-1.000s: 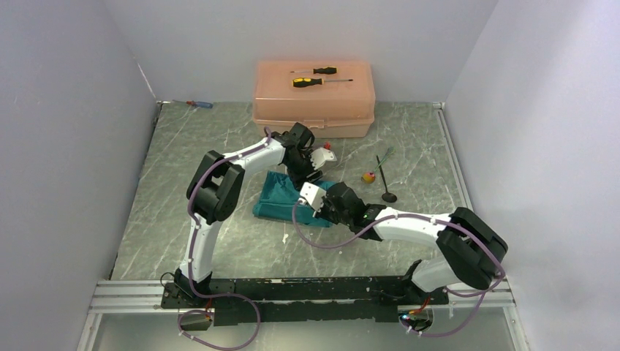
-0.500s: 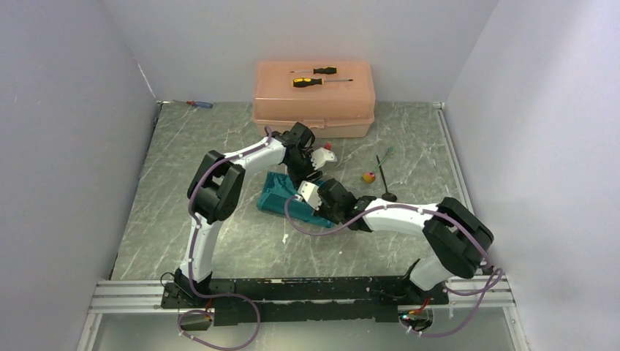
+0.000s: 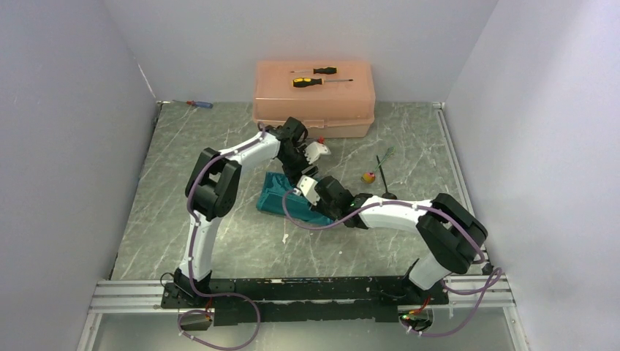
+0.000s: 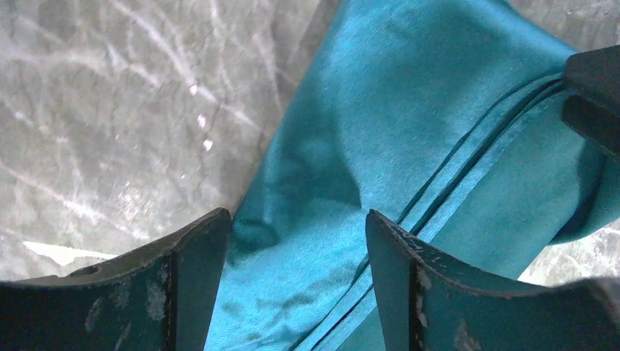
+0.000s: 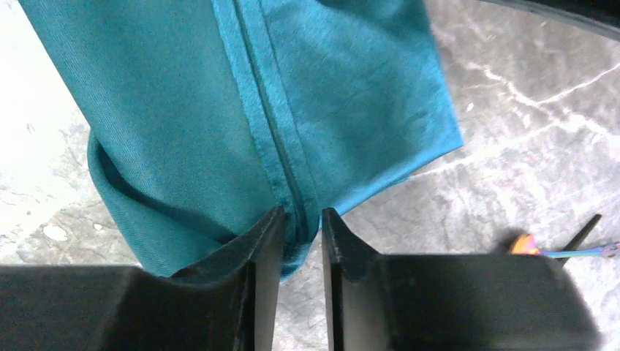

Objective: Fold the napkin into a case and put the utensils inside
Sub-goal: Fold the lower triangle-folded napkin at the center of the board, then smooth out the 2/3-rectangle-folded napkin at the center of the board.

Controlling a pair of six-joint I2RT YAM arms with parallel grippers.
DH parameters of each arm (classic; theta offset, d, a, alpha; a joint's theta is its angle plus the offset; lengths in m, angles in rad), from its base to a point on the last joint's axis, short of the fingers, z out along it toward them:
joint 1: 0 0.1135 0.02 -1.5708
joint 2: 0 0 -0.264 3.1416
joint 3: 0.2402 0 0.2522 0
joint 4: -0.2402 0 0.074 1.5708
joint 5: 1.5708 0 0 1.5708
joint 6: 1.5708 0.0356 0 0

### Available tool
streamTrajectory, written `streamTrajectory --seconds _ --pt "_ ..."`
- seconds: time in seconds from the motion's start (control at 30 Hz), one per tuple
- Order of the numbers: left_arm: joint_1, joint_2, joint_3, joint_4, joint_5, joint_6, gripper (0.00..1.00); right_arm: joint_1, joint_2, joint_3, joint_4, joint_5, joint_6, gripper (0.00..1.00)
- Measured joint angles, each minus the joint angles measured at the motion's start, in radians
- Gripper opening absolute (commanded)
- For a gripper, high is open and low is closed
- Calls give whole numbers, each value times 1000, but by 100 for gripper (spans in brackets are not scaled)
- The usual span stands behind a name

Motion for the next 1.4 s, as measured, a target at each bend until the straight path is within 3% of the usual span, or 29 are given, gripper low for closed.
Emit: streamTrajectory --seconds 0.07,0.13,0.17,0.2,0.23,0.3,0.57,0.8,0.93,1.1,1.27,1.4 --pt "16 0 3 -10 8 0 76 -2 -20 0 16 0 18 39" --pt "32 0 5 -16 19 0 77 -5 -48 0 29 0 37 58" --pt "42 0 5 -23 26 -2 77 -8 -61 1 35 0 49 70" --pt "49 0 6 -31 32 -3 78 -13 -72 2 38 0 59 92" --pt "57 0 9 -41 41 -4 78 -19 -85 2 39 1 69 99" --pt "75 -2 18 -61 59 -11 79 -34 -108 3 39 4 88 100" --pt "148 -121 22 -112 87 -15 83 -121 -266 3 39 -45 169 98" --pt "193 -188 10 -175 103 11 77 -176 -310 13 -50 -328 234 97" --pt "194 -203 -49 -224 127 35 72 -207 -282 26 -138 -406 281 94" --pt "194 -205 -133 -260 143 59 69 -230 -185 43 -197 -440 358 78" --pt "193 -207 -195 -267 135 66 67 -240 -159 30 -188 -457 418 40" --pt "193 -214 -214 -259 124 72 66 -247 -143 23 -145 -478 453 37"
